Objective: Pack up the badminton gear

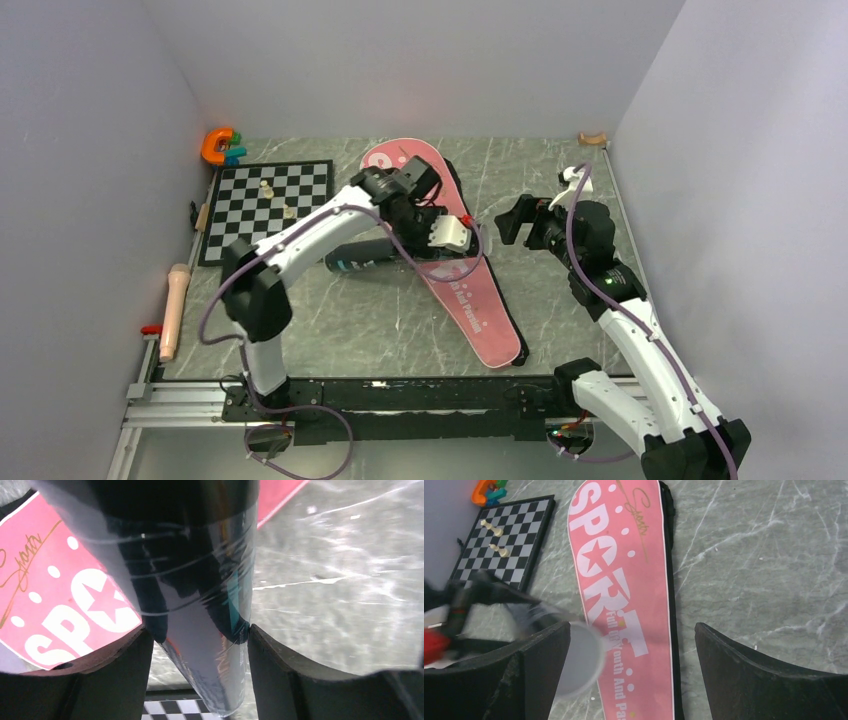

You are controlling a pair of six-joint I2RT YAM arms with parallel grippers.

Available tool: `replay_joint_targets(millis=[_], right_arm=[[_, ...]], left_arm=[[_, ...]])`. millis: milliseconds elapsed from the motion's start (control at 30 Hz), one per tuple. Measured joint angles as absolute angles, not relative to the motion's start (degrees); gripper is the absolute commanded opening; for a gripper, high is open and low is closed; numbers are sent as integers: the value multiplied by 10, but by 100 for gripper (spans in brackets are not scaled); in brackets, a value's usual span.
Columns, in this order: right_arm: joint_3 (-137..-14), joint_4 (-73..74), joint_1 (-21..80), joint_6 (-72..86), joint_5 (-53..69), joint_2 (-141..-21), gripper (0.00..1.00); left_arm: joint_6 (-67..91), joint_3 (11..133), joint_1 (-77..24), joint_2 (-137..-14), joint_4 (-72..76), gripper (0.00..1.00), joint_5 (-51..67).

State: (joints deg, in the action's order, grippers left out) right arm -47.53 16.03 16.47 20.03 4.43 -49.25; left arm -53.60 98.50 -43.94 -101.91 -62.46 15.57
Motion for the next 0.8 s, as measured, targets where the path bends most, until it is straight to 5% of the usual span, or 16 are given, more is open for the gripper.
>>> replay_joint_targets(millis=[333, 700, 800], right_arm=[[-475, 166, 161, 204, 30, -490, 97], [-465, 164, 160, 214, 30, -497, 97], [-464, 164, 160, 216, 31, -497, 97]], left_arm=[[-565, 1107, -392, -1190, -551, 17, 77], [-572, 1096, -366, -1201, -469, 62, 66], [-561, 1089, -363, -1203, -455, 83, 66]])
